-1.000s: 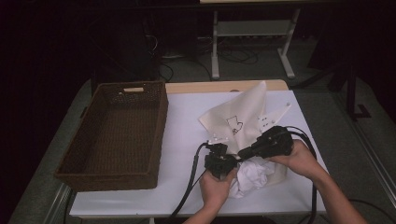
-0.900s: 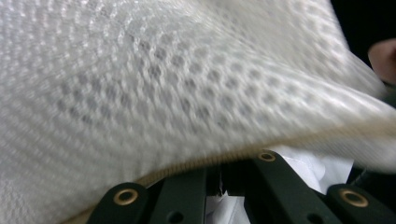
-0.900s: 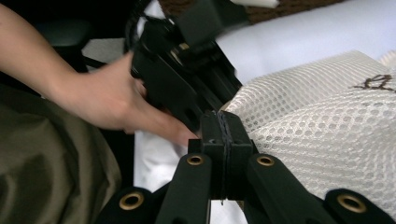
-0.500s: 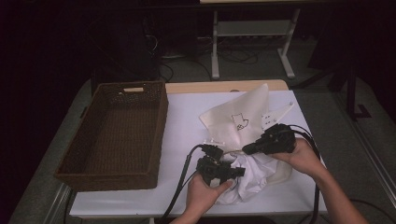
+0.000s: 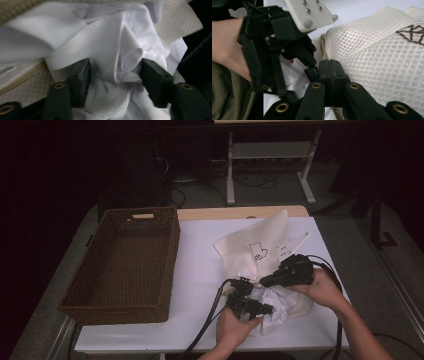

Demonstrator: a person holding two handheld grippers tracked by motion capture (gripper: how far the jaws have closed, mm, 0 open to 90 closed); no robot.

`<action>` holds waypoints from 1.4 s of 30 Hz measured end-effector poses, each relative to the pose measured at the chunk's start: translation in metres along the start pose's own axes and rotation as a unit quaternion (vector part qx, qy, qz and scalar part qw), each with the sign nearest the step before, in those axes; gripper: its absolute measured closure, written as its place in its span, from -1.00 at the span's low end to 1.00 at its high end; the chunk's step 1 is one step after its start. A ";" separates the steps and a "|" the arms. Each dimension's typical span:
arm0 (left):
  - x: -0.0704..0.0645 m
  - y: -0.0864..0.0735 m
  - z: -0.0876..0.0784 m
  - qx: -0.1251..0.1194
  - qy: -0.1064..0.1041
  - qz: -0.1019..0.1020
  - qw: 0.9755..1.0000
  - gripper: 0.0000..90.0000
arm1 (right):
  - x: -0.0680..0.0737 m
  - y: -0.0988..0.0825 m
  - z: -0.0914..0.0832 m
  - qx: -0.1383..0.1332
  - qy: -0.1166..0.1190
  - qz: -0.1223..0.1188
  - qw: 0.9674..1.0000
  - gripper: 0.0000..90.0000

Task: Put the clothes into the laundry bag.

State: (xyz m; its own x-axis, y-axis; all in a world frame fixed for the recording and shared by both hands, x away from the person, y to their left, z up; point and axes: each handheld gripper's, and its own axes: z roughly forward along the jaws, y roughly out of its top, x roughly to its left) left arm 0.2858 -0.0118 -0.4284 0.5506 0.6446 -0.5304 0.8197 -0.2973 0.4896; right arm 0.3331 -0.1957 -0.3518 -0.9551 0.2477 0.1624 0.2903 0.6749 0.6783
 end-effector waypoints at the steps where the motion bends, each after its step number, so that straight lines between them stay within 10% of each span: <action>1: 0.001 0.000 0.000 0.001 0.000 0.002 1.000 0.12 | 0.000 0.000 0.000 0.001 0.000 0.000 1.000 0.98; 10: 0.000 -0.014 -0.031 0.029 -0.041 0.032 0.998 -0.27 | -0.002 -0.003 -0.004 -0.005 -0.004 0.002 1.000 0.98; 19: 0.005 -0.035 -0.033 0.071 -0.020 0.053 0.996 -0.33 | -0.001 -0.002 -0.002 0.000 -0.005 0.002 1.000 0.98; 22: 0.007 -0.041 -0.030 0.083 -0.010 0.056 0.995 -0.25 | -0.002 -0.002 -0.002 -0.001 -0.005 0.001 1.000 0.98; 25: 0.007 -0.041 -0.029 0.082 0.016 0.077 0.994 0.32 | -0.001 -0.002 -0.001 -0.001 -0.004 0.000 1.000 0.98; 29: 0.011 -0.031 -0.026 0.042 -0.011 0.061 0.997 0.89 | 0.002 -0.001 -0.001 0.001 -0.007 -0.006 1.000 0.98; 42: -0.002 0.009 -0.027 -0.109 0.001 0.071 0.992 0.93 | 0.008 -0.004 -0.008 -0.025 0.010 0.001 1.000 0.98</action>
State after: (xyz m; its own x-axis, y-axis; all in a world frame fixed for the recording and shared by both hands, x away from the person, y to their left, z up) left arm 0.2879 0.0033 -0.4036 0.6580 0.6081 -0.4441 0.6800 -0.2267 0.6973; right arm 0.3237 -0.2023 -0.3479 -0.9559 0.2336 0.1779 0.2888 0.6396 0.7124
